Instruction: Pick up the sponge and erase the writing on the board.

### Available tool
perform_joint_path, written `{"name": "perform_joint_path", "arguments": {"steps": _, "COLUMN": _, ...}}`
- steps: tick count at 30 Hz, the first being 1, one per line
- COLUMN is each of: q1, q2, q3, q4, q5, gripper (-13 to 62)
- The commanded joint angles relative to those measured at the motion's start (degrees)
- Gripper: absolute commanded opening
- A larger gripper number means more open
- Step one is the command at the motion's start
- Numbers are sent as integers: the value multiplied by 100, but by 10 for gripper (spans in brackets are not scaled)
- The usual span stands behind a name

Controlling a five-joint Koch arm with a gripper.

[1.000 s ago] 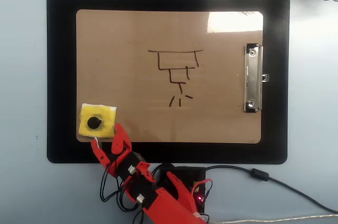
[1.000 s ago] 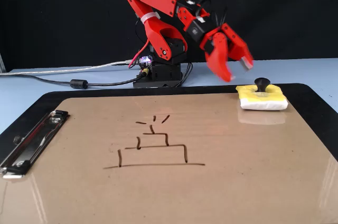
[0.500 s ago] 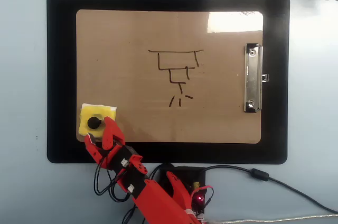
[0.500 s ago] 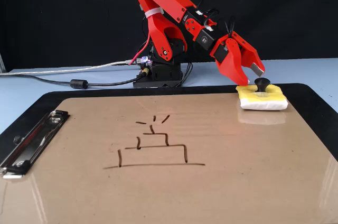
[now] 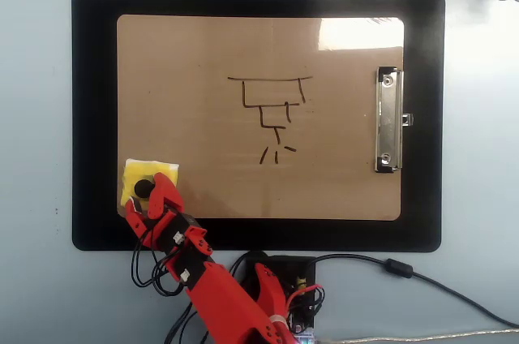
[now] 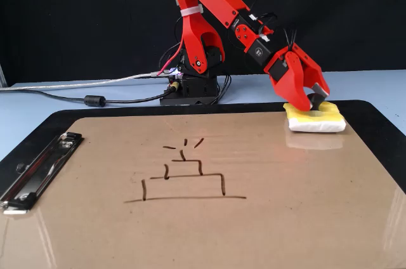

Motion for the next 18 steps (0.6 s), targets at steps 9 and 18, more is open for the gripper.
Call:
{"name": "perform_joint_path", "arguments": {"steps": 9, "q1": -53, "q2": -387, "q3": -167, "q4": -1274, "q5": 88, "gripper": 240}}
{"name": "perform_joint_path", "arguments": {"steps": 18, "q1": 396, "q2": -325, "q3": 360, "q4": -1529, "q5": 149, "gripper": 44}}
